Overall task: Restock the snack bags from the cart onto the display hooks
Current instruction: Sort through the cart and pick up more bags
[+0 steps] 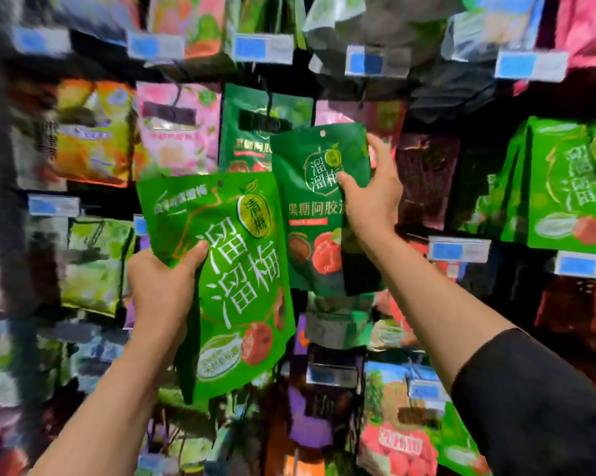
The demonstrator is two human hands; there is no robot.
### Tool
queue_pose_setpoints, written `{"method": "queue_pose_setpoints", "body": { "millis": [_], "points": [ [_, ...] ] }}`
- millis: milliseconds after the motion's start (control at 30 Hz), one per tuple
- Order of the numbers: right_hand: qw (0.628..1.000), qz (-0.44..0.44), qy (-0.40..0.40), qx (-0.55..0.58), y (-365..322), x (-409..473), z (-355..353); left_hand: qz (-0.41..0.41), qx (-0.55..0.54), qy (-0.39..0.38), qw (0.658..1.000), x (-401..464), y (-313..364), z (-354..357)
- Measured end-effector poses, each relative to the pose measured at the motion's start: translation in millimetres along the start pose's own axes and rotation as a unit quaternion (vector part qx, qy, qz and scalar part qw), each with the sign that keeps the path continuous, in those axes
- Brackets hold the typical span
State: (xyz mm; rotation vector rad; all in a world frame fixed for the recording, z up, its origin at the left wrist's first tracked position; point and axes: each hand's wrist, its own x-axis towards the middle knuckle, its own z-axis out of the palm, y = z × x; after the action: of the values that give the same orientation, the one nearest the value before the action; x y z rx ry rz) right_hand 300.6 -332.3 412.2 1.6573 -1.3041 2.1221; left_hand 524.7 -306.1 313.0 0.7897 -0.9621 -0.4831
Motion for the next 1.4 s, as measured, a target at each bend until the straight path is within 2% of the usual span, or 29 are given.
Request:
{"method": "queue_pose_setpoints", "body": {
  "millis": [100,333,433,567,700,833,1167,1333,1400],
  "points": [
    [1.0,-0.004,-0.024,0.018,-20,22,44,-0.005,-0.015,0.015,1.0,18,6,-13],
    [0.997,0.059,-0.056,-0.008,-39,74,115,0.005,-0.042,0.026,0.999,44,23,-10],
    [0.994,0.083,-0.065,0.013,-43,93,127,0.011,-0.045,0.017,0.999,50,27,-5],
    [0.994,0.046,-0.1,0.006,-55,109,137,0.014,-0.043,0.018,0.999,57,31,0],
    [0.989,0.089,-0.115,0.004,-53,117,141,0.012,-0.045,0.012,0.999,60,32,6],
    [0.988,0.087,-0.13,0.002,-40,113,143,0.009,-0.04,0.005,0.999,58,29,7],
    [0.992,0.078,-0.099,-0.003,-45,109,154,-0.006,-0.025,0.007,1.0,60,16,4],
    [0.991,0.119,-0.025,0.061,-29,99,164,-0.012,-0.022,-0.003,1.0,57,12,1],
    [0.994,0.098,-0.035,0.043,-23,97,163,-0.011,-0.019,-0.002,1.0,58,10,0]
  ]
}}
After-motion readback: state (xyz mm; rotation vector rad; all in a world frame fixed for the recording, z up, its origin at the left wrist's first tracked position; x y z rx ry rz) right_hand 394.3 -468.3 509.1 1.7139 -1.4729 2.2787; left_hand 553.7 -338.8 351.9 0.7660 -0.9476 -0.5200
